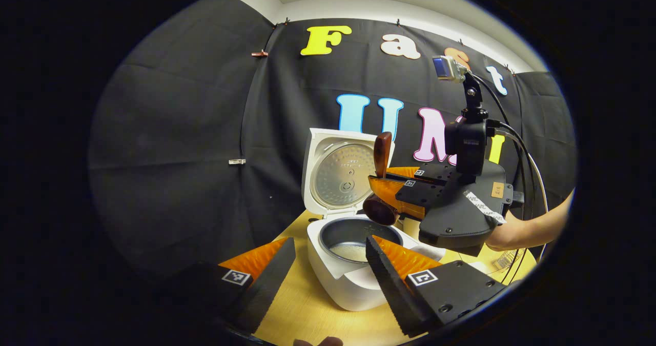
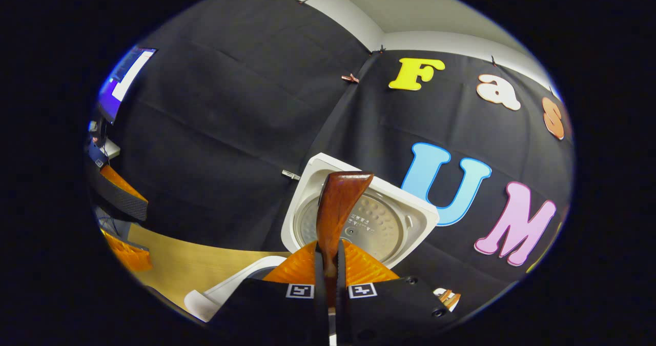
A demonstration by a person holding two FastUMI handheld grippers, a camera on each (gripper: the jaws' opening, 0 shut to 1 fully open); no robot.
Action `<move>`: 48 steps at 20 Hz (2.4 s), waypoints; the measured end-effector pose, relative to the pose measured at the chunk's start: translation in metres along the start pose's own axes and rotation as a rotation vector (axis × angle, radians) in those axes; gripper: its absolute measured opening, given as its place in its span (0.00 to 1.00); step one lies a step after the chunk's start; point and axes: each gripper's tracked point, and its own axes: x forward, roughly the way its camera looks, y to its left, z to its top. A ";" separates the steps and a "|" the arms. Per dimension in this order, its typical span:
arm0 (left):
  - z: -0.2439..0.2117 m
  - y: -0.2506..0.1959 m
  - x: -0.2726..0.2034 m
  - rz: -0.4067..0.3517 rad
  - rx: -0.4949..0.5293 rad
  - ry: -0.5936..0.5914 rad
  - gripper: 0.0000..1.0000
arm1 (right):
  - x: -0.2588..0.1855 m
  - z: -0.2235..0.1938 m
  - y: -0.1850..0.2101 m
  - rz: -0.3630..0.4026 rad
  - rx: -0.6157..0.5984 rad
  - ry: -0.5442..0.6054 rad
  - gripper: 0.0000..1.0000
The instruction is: Close the left gripper, press the button to open the rice cooker; take a wooden spoon from the chopstick holder with the right hand, scoop a spoonful of rice and pour it into the rice cooker, then put the wooden spoon back into the chopstick holder.
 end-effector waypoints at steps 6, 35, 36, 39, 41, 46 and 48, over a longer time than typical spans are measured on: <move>0.001 -0.001 -0.006 0.002 -0.007 -0.005 0.95 | 0.001 -0.025 -0.024 -0.061 0.263 0.111 0.10; 0.060 -0.123 -0.021 -0.075 0.074 -0.085 0.96 | -0.309 -0.053 -0.283 -0.546 1.194 -0.057 0.10; 0.061 -0.130 -0.020 -0.082 0.074 -0.085 0.95 | -0.328 -0.065 -0.291 -0.572 1.182 -0.046 0.10; 0.062 -0.148 -0.019 -0.089 0.075 -0.077 0.95 | -0.381 -0.101 -0.310 -0.645 1.142 0.001 0.10; 0.064 -0.159 -0.020 -0.090 0.077 -0.075 0.96 | -0.410 -0.128 -0.317 -0.692 1.105 0.048 0.10; 0.071 -0.184 -0.022 -0.089 0.075 -0.070 0.95 | -0.458 -0.200 -0.325 -0.752 0.988 0.209 0.10; 0.074 -0.194 -0.024 -0.082 0.090 -0.072 0.95 | -0.465 -0.224 -0.324 -0.742 0.923 0.271 0.10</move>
